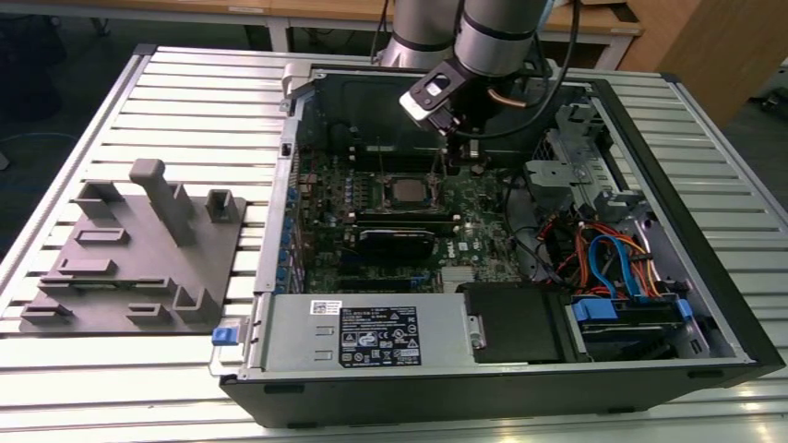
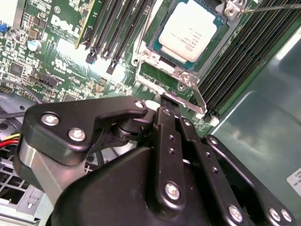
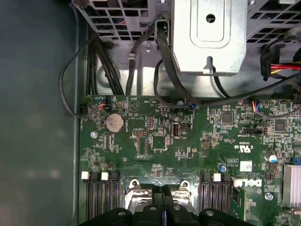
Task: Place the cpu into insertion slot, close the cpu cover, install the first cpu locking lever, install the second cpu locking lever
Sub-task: 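Close the cpu cover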
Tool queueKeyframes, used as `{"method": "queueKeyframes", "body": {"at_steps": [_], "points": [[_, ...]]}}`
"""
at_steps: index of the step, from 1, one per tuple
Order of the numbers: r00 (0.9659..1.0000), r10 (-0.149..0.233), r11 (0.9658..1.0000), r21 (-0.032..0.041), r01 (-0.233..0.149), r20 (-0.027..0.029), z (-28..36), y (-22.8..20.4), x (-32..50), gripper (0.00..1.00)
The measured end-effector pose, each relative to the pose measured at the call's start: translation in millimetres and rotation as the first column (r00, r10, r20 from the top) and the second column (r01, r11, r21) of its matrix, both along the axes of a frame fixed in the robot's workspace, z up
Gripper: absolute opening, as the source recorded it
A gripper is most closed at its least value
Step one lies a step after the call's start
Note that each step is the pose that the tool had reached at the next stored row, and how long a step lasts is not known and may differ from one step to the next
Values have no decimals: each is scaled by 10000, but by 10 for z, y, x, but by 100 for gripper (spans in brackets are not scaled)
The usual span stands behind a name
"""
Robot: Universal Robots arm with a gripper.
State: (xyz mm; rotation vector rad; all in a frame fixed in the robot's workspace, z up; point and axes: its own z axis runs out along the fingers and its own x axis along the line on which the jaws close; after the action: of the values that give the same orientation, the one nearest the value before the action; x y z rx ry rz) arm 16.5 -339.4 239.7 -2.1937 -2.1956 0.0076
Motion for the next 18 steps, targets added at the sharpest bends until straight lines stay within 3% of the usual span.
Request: {"method": "queueKeyframes", "body": {"at_steps": [18], "points": [[10000, 0, 10000, 1, 0, -2, -28, 8, -39, 11]]}}
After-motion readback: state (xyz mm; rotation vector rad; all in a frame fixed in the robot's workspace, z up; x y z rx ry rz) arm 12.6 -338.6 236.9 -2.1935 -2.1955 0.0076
